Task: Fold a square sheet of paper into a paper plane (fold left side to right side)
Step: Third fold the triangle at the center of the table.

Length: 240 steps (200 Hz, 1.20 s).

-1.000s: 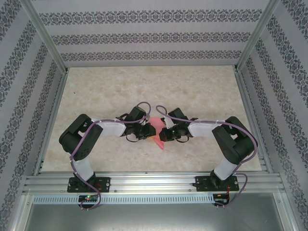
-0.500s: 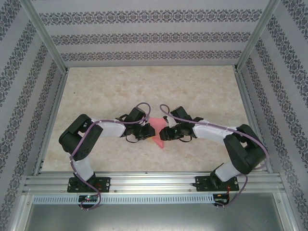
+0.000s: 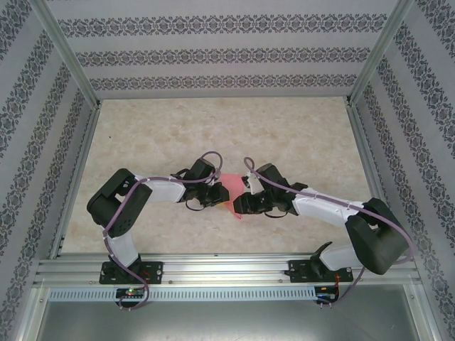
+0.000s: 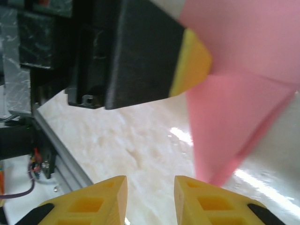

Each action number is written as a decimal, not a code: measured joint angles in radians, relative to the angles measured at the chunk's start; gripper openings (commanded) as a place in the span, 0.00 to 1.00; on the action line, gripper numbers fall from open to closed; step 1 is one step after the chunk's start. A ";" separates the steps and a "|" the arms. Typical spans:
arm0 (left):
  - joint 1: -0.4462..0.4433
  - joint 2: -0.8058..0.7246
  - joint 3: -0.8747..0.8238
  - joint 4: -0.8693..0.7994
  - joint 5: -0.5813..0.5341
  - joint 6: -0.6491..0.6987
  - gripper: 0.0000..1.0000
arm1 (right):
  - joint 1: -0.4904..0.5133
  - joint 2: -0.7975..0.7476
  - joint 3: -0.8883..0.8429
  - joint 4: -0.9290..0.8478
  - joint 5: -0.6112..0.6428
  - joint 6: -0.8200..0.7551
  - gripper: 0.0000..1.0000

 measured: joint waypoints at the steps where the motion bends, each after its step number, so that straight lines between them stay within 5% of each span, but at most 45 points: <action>1: 0.000 0.000 0.000 0.000 0.000 0.000 0.19 | 0.001 0.001 0.000 0.002 -0.001 0.001 0.32; 67: 0.000 0.000 0.000 0.000 0.000 0.000 0.19 | 0.016 0.132 0.000 0.055 -0.019 0.053 0.32; 240: 0.000 0.000 0.000 -0.001 -0.002 0.011 0.19 | 0.039 0.195 0.000 0.080 -0.017 0.073 0.32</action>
